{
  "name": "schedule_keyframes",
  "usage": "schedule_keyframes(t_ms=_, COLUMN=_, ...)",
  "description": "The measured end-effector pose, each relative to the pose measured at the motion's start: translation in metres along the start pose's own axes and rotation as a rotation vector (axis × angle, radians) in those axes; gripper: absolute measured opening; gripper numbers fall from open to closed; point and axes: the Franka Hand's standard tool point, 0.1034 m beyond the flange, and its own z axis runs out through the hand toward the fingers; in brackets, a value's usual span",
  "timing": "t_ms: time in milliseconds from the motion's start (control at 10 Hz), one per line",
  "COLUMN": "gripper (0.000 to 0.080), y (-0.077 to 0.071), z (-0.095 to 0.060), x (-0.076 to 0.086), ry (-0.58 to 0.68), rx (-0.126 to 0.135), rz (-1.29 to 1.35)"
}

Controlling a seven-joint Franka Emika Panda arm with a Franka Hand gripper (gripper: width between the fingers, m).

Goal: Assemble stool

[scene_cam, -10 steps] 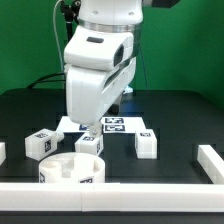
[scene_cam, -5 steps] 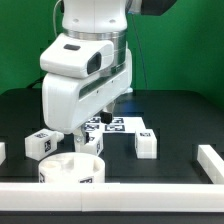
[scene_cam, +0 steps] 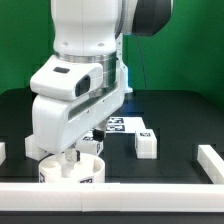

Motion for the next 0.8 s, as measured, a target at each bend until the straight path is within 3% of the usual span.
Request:
schedule_keyframes(t_ms=600, gripper=0.065, y=0.0, z=0.017, x=0.001, ry=-0.007, rx=0.016, rz=0.0)
schedule_keyframes(t_ms=800, gripper=0.039, y=-0.001, z=0.021, x=0.001, ry=-0.01, rx=0.022, rz=-0.002)
